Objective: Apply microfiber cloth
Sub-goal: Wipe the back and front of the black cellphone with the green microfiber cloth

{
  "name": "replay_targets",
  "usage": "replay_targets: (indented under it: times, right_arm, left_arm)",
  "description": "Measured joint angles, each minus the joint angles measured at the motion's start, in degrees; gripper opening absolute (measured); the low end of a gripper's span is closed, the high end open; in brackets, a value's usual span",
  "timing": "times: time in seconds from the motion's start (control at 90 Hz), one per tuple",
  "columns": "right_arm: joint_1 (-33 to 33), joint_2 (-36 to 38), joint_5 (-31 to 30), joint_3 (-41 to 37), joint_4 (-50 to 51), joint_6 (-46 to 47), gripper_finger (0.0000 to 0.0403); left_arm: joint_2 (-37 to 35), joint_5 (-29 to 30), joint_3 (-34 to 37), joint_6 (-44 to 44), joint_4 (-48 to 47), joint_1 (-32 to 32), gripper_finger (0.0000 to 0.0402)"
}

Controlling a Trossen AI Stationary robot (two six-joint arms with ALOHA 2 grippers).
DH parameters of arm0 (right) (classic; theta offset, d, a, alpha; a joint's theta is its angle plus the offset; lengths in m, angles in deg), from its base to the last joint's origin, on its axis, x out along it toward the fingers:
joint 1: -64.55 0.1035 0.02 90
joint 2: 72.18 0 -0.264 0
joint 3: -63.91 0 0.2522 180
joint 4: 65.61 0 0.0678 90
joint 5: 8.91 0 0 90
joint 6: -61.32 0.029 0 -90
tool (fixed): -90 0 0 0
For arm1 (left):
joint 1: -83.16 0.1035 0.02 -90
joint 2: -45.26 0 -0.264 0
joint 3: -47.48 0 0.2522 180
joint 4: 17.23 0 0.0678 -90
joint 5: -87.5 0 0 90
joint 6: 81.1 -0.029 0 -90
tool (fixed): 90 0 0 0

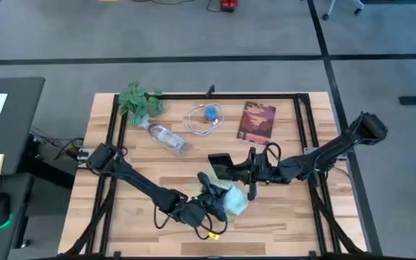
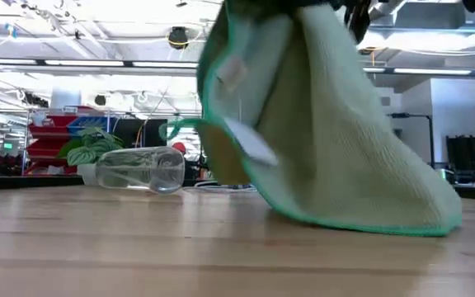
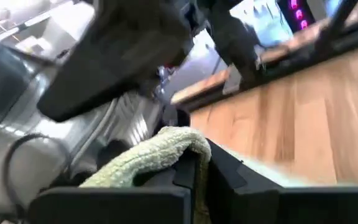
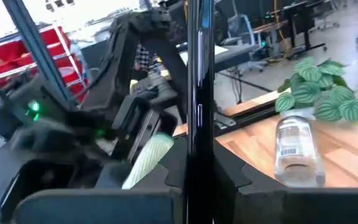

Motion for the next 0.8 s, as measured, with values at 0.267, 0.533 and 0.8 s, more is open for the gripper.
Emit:
replay_targets:
  times: [0.267, 0.533, 0.8]
  right_arm:
    - [0.44, 0.06, -0.79, 0.09, 0.35, -0.71, 0.002]
    - [1.54, 0.04, -1.56, 0.09, 0.98, -0.52, 0.002]
    - [2.27, 0.02, -1.31, 0.11, 2.89, 1.1, 0.002]
  left_arm:
    - [0.67, 5.97, -0.04, -9.82, 9.79, 0.33, 0.0]
    - [-2.54, 11.99, -0.1, -18.04, 9.83, 0.3, 0.0]
    - [-6.68, 16.8, -0.1, -26.14, 2.27, -0.17, 0.0]
